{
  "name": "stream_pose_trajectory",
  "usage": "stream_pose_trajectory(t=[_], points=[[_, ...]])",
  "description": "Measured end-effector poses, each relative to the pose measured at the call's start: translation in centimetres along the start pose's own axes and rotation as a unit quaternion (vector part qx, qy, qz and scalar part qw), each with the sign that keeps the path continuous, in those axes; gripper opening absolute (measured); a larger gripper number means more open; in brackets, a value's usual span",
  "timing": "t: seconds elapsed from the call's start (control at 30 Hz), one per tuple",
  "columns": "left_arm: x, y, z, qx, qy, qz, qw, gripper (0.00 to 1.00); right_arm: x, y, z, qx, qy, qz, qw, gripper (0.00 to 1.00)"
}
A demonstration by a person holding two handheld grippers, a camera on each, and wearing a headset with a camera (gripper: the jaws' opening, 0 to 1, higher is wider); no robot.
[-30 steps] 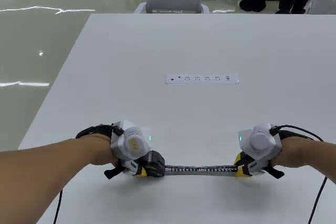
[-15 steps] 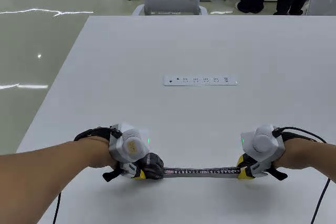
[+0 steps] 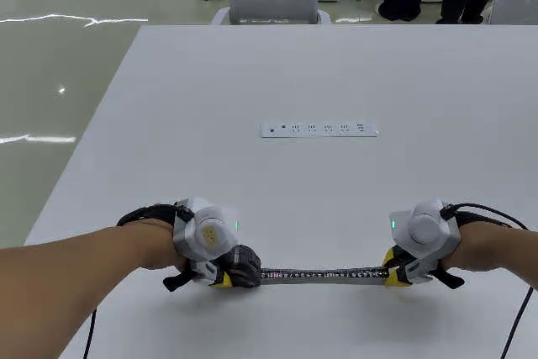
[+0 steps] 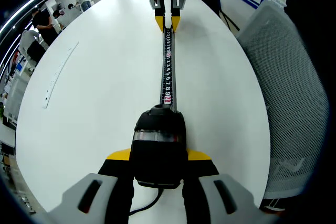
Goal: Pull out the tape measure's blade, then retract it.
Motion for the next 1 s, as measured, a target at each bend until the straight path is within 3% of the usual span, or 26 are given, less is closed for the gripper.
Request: stream_pose_trajectory(t=[1.0], points=[[-0.07, 0.08, 0.06, 0.0, 0.0, -0.002, 1.0, 0.31, 0.44, 0.2, 0.58, -0.01, -0.011, 0.006, 0.9999, 0.15]])
Point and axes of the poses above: the centre of the closed fingertips' face, and the gripper's own axes: x roughly backward along the fingers, y roughly to its left, z roughly out of its underside, the point moved 2 cm from there along x, roughly backward along the fingers, and after that the axes turned 6 degrees about -y, right-handed, at the moved point
